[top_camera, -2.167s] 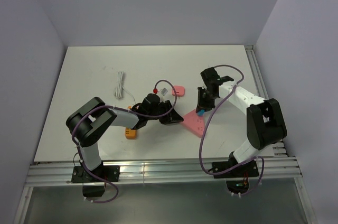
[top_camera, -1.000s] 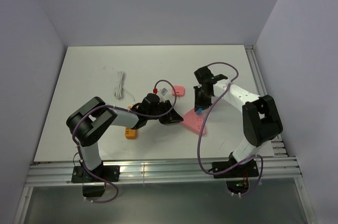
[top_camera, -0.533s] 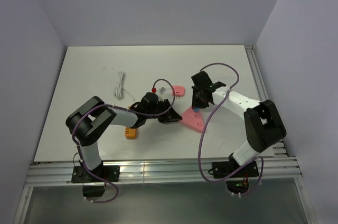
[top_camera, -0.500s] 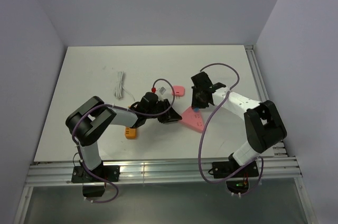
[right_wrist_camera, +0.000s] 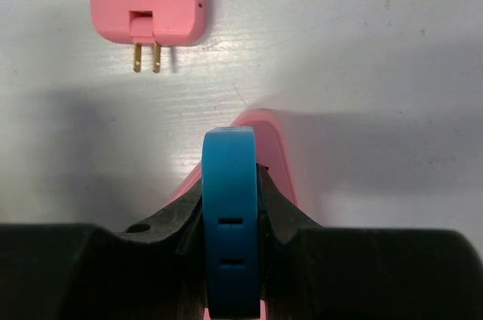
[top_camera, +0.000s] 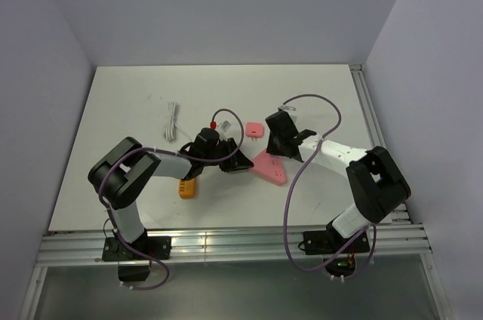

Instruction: Insert the plug

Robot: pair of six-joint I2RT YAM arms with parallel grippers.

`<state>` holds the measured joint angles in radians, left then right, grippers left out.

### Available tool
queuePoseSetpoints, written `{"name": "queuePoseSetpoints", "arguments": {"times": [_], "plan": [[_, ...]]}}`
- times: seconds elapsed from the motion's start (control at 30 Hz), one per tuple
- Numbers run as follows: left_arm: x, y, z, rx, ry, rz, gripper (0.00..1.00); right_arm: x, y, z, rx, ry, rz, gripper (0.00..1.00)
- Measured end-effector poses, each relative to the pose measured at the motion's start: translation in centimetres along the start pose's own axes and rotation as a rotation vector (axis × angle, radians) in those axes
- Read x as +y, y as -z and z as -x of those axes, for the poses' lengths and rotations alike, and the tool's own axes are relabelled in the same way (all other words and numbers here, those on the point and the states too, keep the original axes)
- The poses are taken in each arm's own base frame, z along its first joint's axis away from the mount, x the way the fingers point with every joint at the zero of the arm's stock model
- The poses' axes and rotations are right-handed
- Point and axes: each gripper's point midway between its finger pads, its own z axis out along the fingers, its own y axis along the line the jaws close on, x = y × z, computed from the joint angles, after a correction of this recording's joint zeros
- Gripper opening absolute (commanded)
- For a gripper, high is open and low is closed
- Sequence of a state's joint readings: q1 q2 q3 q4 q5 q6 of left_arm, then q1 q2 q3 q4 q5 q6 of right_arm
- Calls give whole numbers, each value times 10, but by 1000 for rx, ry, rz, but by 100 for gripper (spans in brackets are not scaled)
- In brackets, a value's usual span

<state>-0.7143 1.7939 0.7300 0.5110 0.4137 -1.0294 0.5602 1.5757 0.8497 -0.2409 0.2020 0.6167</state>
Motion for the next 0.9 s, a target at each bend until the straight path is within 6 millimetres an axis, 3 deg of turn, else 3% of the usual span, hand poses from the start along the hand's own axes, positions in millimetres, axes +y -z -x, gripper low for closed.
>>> {"name": "queuePoseSetpoints", "arguments": {"times": [0.53,0.67,0.73,0.9], "plan": [[7,11,2,-3,-7,9,0,18,-2,0,-132,-48,37,0],[7,12,-2,14,-12,0,0,20,6,2,-123,-36,37,23],[7,13,-4,20,-15,-3,0,20,8,1,-106,-23,29,26],[6,15,-12,48,-21,-13,0,25,13,-5,-53,-11,40,45]]}}
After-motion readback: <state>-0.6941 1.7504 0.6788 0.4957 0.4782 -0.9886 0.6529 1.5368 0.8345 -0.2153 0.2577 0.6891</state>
